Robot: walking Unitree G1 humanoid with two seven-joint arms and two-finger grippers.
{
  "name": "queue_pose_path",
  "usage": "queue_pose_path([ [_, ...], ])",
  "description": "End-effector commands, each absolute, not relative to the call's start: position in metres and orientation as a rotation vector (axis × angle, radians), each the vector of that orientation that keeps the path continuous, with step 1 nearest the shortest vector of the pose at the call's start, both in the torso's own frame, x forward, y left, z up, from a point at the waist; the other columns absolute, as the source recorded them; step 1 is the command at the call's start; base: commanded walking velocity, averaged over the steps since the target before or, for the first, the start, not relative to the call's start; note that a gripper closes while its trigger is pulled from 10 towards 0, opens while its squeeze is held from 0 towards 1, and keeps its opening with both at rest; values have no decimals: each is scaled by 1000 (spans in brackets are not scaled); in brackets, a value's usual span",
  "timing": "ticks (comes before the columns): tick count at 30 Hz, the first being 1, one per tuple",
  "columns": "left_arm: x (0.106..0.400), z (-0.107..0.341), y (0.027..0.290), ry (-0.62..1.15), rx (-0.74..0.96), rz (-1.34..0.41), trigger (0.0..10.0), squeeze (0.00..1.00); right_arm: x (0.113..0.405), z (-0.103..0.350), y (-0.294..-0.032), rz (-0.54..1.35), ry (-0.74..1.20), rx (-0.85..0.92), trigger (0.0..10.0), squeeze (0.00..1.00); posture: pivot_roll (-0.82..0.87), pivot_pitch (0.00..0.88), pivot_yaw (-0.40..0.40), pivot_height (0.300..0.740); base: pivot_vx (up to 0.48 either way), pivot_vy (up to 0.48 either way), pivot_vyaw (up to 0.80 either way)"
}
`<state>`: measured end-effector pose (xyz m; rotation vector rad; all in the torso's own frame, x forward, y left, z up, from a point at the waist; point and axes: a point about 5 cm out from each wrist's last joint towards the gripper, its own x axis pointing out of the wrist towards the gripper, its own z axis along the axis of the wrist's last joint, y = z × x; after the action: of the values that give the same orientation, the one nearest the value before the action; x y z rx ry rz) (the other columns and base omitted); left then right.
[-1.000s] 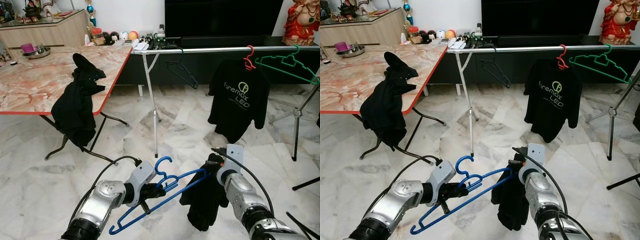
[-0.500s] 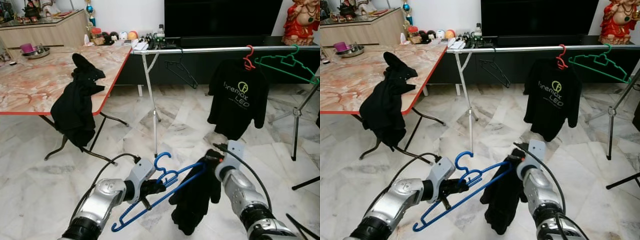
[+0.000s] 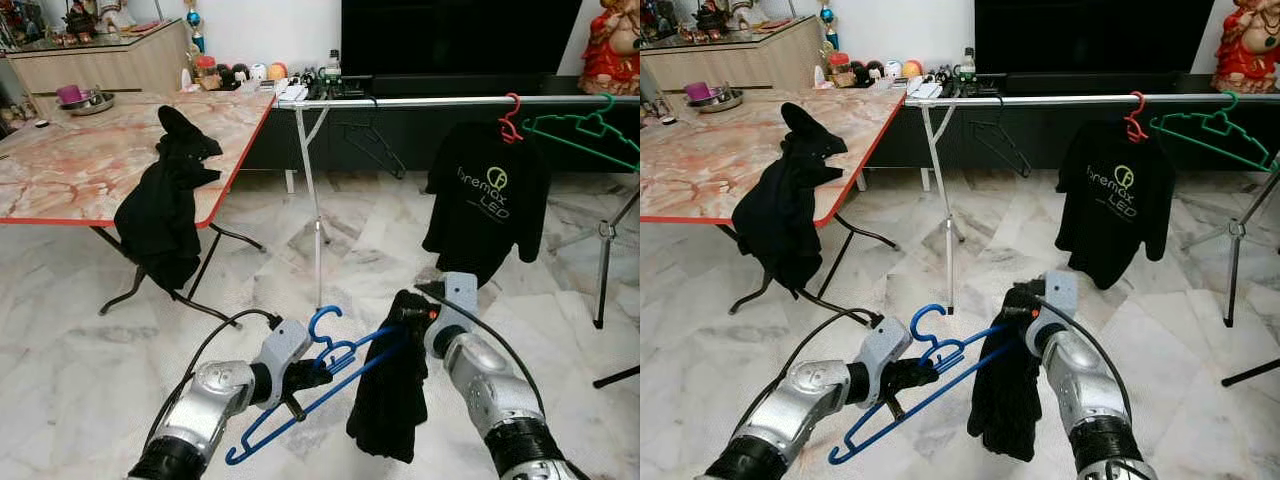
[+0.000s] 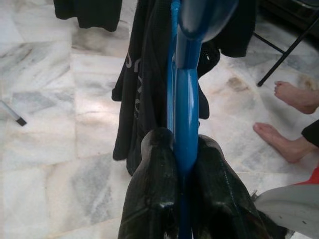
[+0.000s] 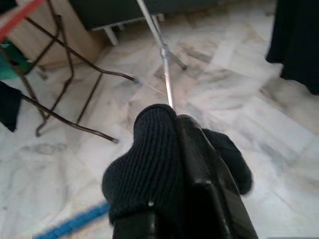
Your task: Hang hanger
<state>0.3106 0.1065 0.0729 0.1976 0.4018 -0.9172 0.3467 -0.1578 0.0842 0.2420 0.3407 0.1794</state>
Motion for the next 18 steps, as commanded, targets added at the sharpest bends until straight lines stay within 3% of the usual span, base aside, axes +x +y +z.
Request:
queue_pose_path([
  [1, 315, 74, 113, 400, 228, -874, 10000, 0, 345, 82, -162, 142, 334, 242, 10000, 0, 27, 26, 20, 740, 0, 0, 0],
  [11, 317, 76, 119, 393, 229, -864, 10000, 0, 334, 72, -157, 193, 388, 173, 10000, 0, 37, 46, 23, 740, 0, 0, 0],
  [18, 310, 80, 111, 395, 146, -975, 10000, 0, 339, 100, -146, 363, 248, 165, 10000, 0, 34, 45, 26, 740, 0, 0, 0],
])
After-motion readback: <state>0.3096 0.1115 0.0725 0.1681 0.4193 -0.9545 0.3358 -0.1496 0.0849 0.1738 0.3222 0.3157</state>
